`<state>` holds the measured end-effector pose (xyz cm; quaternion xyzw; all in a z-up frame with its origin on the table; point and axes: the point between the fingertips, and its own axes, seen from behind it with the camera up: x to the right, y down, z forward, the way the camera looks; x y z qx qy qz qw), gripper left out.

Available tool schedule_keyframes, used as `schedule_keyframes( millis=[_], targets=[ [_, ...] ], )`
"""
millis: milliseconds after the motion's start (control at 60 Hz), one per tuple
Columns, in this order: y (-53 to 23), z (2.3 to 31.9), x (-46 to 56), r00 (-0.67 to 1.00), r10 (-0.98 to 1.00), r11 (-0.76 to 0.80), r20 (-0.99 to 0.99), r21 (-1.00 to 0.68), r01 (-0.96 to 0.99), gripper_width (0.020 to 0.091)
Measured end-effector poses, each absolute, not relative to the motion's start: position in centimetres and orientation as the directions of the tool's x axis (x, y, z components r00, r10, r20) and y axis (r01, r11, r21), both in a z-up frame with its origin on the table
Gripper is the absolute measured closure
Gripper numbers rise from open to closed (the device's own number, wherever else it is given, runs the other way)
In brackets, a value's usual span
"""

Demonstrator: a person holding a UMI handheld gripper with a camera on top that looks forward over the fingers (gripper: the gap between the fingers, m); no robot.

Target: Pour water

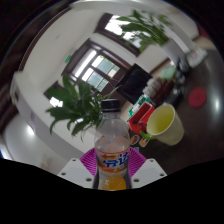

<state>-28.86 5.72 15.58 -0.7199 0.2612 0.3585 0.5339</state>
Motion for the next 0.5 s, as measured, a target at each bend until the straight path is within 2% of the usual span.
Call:
schedule_keyframes(
  millis=[200,400,500],
  targets=[
    [8.5,17.1,-29.6,0.108,-0.037,-0.257,-0.993,-0.095,-0.962,0.0742],
    [9.0,18.0,-28.7,-0.323,-0.055,-0.198,-0.945,0.328,-0.924,0.074],
    [8.5,17.9,-28.7,-0.468,-0.076,-0.162,-0.88,0.474,-0.865,0.0741]
  ],
)
